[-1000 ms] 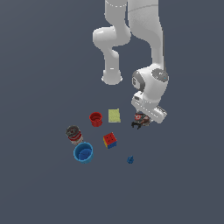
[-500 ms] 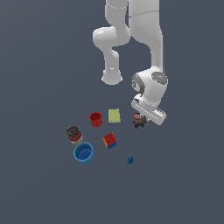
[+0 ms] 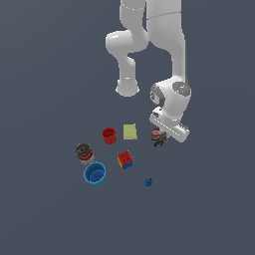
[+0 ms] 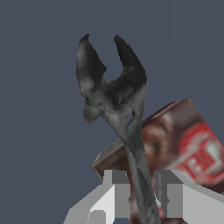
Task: Pick up a designated object from a clutter of objects.
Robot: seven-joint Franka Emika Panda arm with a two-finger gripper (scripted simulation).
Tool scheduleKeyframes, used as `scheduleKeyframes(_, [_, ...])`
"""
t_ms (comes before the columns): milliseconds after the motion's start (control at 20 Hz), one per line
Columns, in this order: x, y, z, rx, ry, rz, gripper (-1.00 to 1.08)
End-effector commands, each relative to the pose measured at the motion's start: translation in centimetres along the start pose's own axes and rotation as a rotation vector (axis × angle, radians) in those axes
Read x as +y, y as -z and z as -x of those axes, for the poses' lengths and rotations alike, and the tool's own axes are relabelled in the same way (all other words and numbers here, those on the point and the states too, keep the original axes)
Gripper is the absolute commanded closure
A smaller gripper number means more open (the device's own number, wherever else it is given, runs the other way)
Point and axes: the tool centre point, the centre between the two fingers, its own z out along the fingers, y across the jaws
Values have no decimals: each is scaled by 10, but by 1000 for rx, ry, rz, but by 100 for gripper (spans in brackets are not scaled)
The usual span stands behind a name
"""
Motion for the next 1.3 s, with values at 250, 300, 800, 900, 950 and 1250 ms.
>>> scheduleKeyframes(250, [5, 12, -2, 0, 0, 2, 108])
scheduleKeyframes(300, [6, 15, -2, 0, 0, 2, 108])
scheduleKeyframes(800, [23, 70, -8, -1, 0, 4, 108])
scheduleKeyframes(900, [28, 85, -9, -1, 0, 4, 108])
scheduleKeyframes(950, [31, 93, -10, -2, 0, 5, 108])
scheduleKeyframes(1250, [45, 142, -15, -4, 0, 5, 108])
